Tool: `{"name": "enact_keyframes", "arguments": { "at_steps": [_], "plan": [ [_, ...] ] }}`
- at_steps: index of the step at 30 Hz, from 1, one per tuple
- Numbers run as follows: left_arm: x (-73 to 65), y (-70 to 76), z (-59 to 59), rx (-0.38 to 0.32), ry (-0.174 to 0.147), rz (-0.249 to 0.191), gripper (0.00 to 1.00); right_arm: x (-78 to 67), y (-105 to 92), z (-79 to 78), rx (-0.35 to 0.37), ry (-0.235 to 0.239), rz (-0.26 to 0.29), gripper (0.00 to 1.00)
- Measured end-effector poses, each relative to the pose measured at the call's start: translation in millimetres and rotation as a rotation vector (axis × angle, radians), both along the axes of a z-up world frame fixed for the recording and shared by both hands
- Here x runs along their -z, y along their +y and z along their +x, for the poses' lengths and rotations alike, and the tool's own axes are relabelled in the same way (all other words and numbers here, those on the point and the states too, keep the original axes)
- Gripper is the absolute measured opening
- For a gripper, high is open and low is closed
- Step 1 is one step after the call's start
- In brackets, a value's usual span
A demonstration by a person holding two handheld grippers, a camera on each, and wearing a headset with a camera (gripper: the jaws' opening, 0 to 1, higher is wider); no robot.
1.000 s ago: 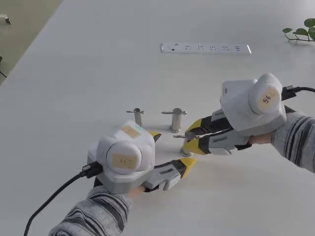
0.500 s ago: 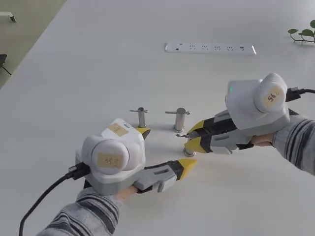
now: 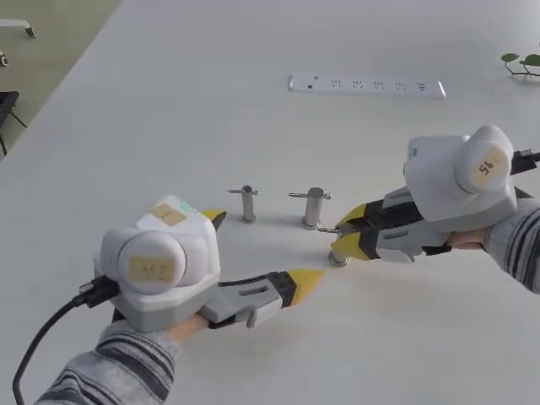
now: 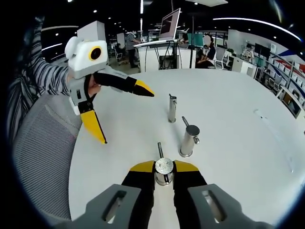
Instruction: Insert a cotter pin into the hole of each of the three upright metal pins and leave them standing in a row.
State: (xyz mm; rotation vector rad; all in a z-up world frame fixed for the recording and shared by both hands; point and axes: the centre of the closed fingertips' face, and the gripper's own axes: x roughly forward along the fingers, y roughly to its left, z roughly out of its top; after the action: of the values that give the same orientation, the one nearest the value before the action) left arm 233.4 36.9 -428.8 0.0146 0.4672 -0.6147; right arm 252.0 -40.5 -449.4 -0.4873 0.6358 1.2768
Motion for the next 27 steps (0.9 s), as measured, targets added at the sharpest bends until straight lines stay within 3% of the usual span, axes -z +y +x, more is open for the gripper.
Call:
{"name": "enact_keyframes", "arguments": {
  "at_steps": [18,21,24,27],
  "plan": [
    [-20.4,24.7,9.5,-0.054,-0.040,-0.039,0.96,-2.4,-29.1,31.8,0.006,-0.037,-0.065,0.08],
    [-19.0,27.9,9.5,-0.050,-0.029,-0.017,0.98,-1.9,-32.0,36.8,0.011,-0.037,-0.071,0.08],
    [-20.3,29.6,10.6,-0.050,-0.019,-0.037,0.99,-1.0,-33.7,40.7,0.011,-0.039,-0.076,0.08],
    [-20.2,30.5,10.3,-0.052,-0.018,-0.029,0.99,0.3,-34.8,44.1,0.009,-0.038,-0.080,0.08]
  ]
}}
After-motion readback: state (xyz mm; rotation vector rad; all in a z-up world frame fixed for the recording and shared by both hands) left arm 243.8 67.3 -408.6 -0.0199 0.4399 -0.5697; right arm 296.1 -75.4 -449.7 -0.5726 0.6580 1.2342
